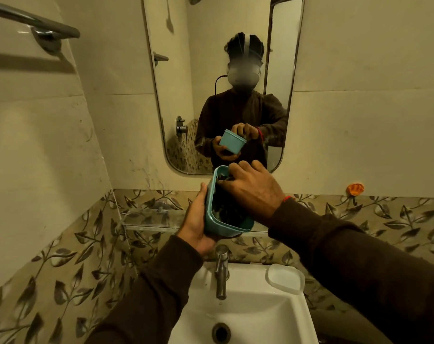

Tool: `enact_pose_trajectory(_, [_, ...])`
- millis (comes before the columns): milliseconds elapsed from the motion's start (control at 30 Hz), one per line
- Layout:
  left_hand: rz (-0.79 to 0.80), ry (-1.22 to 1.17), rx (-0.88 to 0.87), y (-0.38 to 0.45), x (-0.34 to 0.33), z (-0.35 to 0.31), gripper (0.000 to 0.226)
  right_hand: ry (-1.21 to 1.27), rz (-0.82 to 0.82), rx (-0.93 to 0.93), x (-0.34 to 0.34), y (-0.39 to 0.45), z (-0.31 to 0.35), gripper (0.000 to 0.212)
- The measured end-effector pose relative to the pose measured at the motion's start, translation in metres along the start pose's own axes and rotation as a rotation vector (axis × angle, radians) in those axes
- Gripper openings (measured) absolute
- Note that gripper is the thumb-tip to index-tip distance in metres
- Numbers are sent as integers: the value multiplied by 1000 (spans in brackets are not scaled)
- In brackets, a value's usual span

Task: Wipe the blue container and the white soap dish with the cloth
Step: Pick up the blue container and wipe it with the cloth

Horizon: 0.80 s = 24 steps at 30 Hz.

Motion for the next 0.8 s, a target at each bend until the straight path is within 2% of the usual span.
enact_pose_trajectory(200, [-2,117,-96,1,-2,-20,56,-62,58,-98,-2,-7,4,46])
enact_pose_trajectory(367, [-46,216,-144,1,1,-11,50,36,144,-60,-8,-26,8,41])
enact_pose_trajectory(567, [-85,215,-193,6,9,-20,53,108,240,42,-7,-27,38,36])
enact_pose_trajectory(700, [-77,199,-164,9,15,-11,56,249,415,27,-17,-27,36,28])
enact_pose_trajectory(800, [-70,155,-134,8,16,-9,61,500,463,-30,-22,-22,31,23])
Point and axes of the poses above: each hand's wrist, its own y-axis towards the middle knuckle, its own x-axis out of the back of the hand, z = x × y, the point moved 7 cm from there along y, towards the middle knuckle, and after that the axes turned 5 degrees about z, right-handed, at the moved point
